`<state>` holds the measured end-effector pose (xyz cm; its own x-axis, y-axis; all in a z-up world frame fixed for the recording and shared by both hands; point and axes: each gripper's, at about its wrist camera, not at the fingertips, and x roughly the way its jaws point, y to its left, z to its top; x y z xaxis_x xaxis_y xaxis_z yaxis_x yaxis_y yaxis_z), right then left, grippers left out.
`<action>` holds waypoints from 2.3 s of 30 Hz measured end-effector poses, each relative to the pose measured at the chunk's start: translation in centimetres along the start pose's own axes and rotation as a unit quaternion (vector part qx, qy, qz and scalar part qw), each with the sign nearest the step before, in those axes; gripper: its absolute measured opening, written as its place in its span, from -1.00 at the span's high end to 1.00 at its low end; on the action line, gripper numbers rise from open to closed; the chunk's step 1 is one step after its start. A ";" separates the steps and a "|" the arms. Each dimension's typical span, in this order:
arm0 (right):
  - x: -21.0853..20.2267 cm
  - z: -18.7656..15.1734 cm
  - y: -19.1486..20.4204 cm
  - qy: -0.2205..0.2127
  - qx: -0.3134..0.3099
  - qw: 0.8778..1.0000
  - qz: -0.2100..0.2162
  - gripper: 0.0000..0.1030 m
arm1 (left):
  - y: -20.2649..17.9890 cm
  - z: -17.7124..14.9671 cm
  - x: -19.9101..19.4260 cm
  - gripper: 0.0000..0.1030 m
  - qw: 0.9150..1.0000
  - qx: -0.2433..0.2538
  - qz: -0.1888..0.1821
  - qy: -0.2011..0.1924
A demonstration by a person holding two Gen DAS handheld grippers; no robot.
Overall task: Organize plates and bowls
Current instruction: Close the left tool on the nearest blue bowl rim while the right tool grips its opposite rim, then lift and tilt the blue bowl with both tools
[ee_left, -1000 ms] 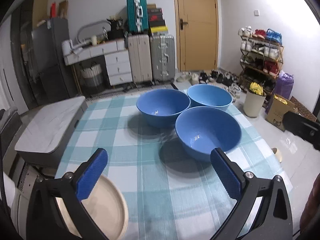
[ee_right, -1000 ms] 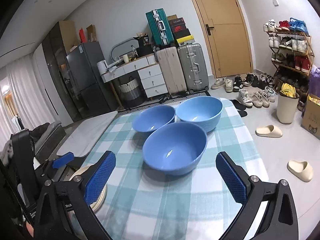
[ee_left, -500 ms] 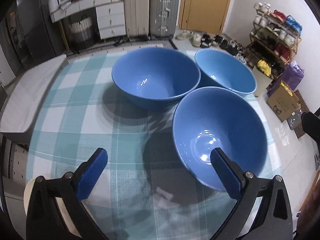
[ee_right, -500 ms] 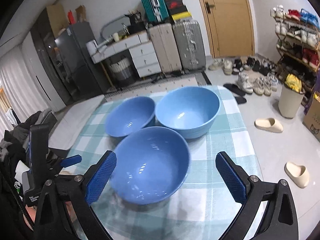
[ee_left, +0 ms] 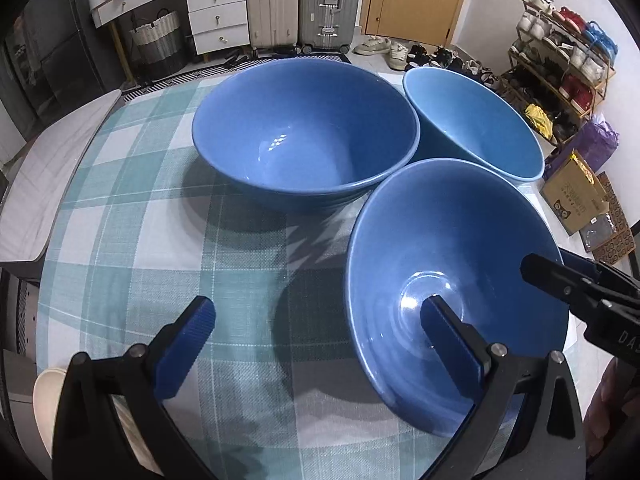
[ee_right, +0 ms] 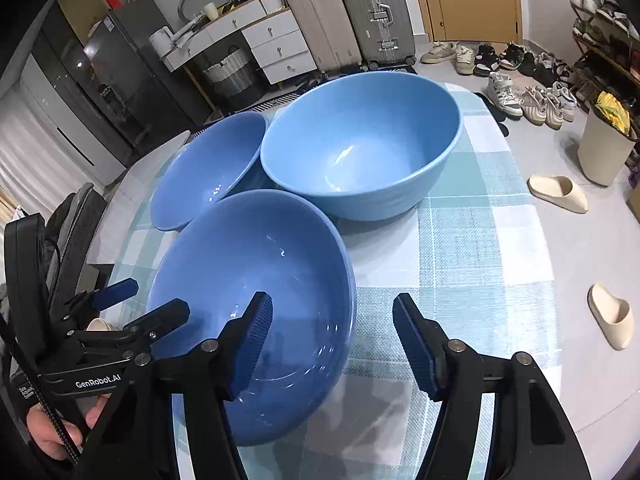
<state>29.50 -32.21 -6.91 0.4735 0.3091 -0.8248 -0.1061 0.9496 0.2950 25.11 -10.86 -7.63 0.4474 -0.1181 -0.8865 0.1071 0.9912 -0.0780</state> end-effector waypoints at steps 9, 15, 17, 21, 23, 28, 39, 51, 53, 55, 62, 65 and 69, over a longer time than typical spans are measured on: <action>2.6 -0.8 -0.7 0.027 0.006 1.000 -0.002 0.32 | 0.0 -0.2 1.1 -0.96 1.000 -0.009 -0.027 0.014; 2.6 -1.3 -0.6 0.026 0.010 1.000 -0.001 0.66 | -0.1 -0.1 0.4 -0.68 1.000 0.005 -0.024 -0.009; 2.5 -1.4 -0.3 0.023 0.004 1.000 -0.007 0.71 | 0.0 -0.2 0.5 -0.50 1.000 0.005 -0.030 -0.006; 2.2 -1.5 0.1 0.022 0.001 1.000 -0.012 0.73 | 0.2 -0.4 1.0 0.01 0.998 -0.004 -0.064 0.017; 2.1 -1.5 0.1 0.023 0.003 1.000 -0.012 0.73 | 0.3 -0.6 1.4 0.24 0.996 -0.012 -0.081 0.031; 1.7 -1.6 0.3 0.025 -0.001 1.000 -0.011 0.74 | -0.5 -0.8 0.8 0.52 0.995 0.002 -0.091 0.029; 0.9 -2.4 0.9 0.035 0.006 0.999 -0.010 0.80 | -0.5 -1.6 -0.4 0.55 0.995 0.009 -0.098 0.029; -1.8 -5.6 1.6 0.036 0.015 0.999 -0.010 0.80 | -0.8 -4.6 -2.9 0.55 0.994 0.024 -0.100 0.028; -2.6 -6.5 1.7 0.033 0.016 0.999 -0.011 0.80 | -1.0 -5.3 -3.4 0.55 0.994 0.031 -0.099 0.028; -3.3 -7.4 1.9 0.032 0.017 0.999 -0.013 0.80 | -1.1 -6.2 -3.8 0.55 0.994 0.032 -0.102 0.028; -5.7 -11.1 2.6 0.031 0.023 0.999 -0.013 0.80 | -1.0 -9.3 -5.7 0.55 0.993 0.038 -0.109 0.026; -6.4 -12.8 3.3 0.033 0.017 0.999 -0.017 0.80 | -0.9 -10.8 -6.4 0.55 0.993 0.039 -0.107 0.024; -7.5 -14.4 4.2 0.030 0.015 0.999 -0.020 0.80 | -0.9 -12.7 -7.4 0.55 0.993 0.046 -0.105 0.021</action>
<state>12.90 -29.81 -6.46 0.4237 0.2735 -0.8635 -0.0605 0.9597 0.2743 10.38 -10.07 -6.81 0.3702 -0.3169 -0.8732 0.2755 0.9352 -0.2226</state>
